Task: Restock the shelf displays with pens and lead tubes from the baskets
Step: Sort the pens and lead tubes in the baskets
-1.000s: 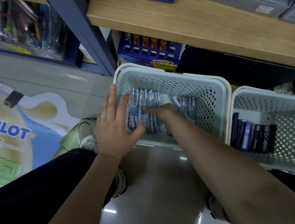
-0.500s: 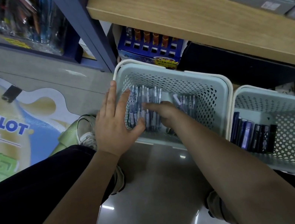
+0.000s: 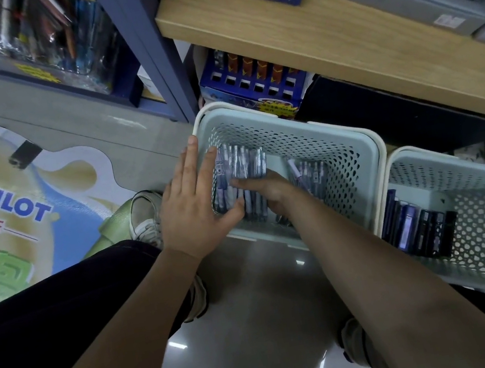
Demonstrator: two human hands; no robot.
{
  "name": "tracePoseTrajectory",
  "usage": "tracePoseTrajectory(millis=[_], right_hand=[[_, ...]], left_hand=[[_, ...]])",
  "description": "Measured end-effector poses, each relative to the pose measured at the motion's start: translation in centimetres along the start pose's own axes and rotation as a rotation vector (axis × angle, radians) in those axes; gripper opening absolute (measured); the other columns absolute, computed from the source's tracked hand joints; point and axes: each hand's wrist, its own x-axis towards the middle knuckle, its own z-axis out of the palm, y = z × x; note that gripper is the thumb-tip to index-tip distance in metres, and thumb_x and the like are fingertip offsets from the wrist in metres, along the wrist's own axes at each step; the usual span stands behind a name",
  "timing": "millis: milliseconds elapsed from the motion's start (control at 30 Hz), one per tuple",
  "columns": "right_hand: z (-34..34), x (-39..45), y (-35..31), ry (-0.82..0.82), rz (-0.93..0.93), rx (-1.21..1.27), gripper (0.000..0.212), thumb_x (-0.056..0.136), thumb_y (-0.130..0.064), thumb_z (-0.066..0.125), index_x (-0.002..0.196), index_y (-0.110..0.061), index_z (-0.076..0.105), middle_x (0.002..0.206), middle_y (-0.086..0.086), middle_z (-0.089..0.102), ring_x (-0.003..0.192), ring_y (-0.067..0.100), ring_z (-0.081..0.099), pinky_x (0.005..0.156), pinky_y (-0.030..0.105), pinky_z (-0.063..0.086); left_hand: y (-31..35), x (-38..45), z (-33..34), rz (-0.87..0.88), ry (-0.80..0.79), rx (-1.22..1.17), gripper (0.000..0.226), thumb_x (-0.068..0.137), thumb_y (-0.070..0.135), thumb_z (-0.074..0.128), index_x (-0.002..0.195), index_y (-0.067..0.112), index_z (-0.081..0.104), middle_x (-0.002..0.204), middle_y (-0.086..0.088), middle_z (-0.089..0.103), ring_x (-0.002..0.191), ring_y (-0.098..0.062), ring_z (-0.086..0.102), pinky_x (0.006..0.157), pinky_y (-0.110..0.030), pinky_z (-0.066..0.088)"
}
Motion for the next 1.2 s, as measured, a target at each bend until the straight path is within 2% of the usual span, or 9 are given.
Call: tracePoseTrajectory(millis=[133,267,433,600,733,867,933,1033,1200], right_hand=[[-0.4,0.0,0.0,-0.018,0.004,0.003,0.061,0.080,-0.031,0.084,0.131,-0.006,0.059,0.129,-0.001,0.059,0.124,0.017,0.049,0.099,0.031,0.035],[-1.0,-0.4,-0.2,-0.075,-0.023,0.005,0.037,0.084,-0.023,0.080,0.116,-0.013,0.065,0.105,-0.010,0.063,0.107,0.013,0.059,0.095,0.024,0.039],[-1.6,-2.5,-1.0,-0.025,-0.088,-0.029,0.031,0.082,-0.020,0.082,0.107,-0.019,0.064,0.103,-0.010,0.068,0.104,0.016,0.065,0.091,0.025,0.045],[-3.0,-5.8,-1.3,0.076,-0.140,-0.039,0.107,0.079,-0.036,0.084,0.157,-0.006,0.017,0.155,0.004,0.036,0.137,0.023,0.040,0.106,0.040,0.037],[-3.9,-8.9,-1.4,0.080,-0.187,0.123,0.119,0.072,-0.038,0.088,0.157,-0.004,0.013,0.159,0.011,0.033,0.144,0.028,0.036,0.112,0.040,0.035],[-5.4,-12.4,-1.4,0.004,-0.211,0.342,0.080,0.071,-0.024,0.089,0.136,0.001,0.049,0.112,0.003,0.074,0.101,0.013,0.072,0.077,0.032,0.061],[-6.2,-14.6,-1.2,-0.043,-0.181,0.383,0.073,0.076,-0.024,0.083,0.137,0.001,0.051,0.111,0.006,0.075,0.101,0.015,0.072,0.079,0.032,0.061],[-7.6,-17.1,-0.6,-0.127,-0.182,0.410,0.023,0.091,-0.021,0.067,0.112,-0.011,0.068,0.101,0.005,0.077,0.093,0.013,0.074,0.078,0.027,0.060],[-9.0,-19.5,0.2,-0.081,-0.201,0.415,0.048,0.086,-0.027,0.071,0.128,-0.006,0.061,0.126,0.011,0.067,0.120,0.020,0.062,0.099,0.032,0.051]], left_hand=[[0.2,0.0,-0.1,0.003,0.014,0.002,0.079,0.087,0.054,0.055,0.152,0.012,0.039,0.164,-0.015,0.025,0.148,-0.032,0.032,0.104,-0.052,0.047],[0.2,0.0,-0.1,0.006,0.011,-0.004,0.080,0.086,0.053,0.058,0.152,0.012,0.039,0.164,-0.015,0.024,0.149,-0.032,0.031,0.105,-0.051,0.046],[0.3,0.1,-0.2,-0.005,-0.008,0.007,0.082,0.087,0.057,0.057,0.153,0.013,0.037,0.165,-0.013,0.022,0.149,-0.031,0.031,0.106,-0.051,0.045],[0.7,0.2,-1.0,-0.029,-0.090,0.072,0.095,0.085,0.071,0.049,0.156,0.011,0.029,0.166,-0.012,0.019,0.151,-0.030,0.026,0.113,-0.055,0.034],[2.9,0.6,-2.6,-0.014,-0.125,0.021,0.112,0.076,0.084,0.047,0.156,0.008,0.028,0.165,-0.016,0.019,0.154,-0.031,0.013,0.123,-0.056,0.012],[9.0,1.7,-4.6,-0.130,-0.348,-0.515,0.118,0.068,0.067,0.079,0.159,0.028,0.015,0.164,-0.002,0.026,0.148,-0.020,0.027,0.117,-0.041,0.031],[12.2,1.8,-5.0,-0.237,-0.542,-0.734,0.118,0.069,0.049,0.088,0.158,0.035,0.012,0.160,0.007,0.032,0.143,-0.012,0.034,0.113,-0.033,0.035],[15.2,1.6,-4.5,-0.285,-0.604,-0.842,0.094,0.072,0.027,0.089,0.149,0.028,0.035,0.135,0.012,0.058,0.126,-0.009,0.056,0.097,-0.017,0.048],[18.0,1.5,-4.1,-0.321,-0.674,-0.817,0.107,0.076,0.029,0.083,0.159,0.025,0.017,0.153,0.005,0.040,0.139,-0.015,0.039,0.111,-0.036,0.039]])
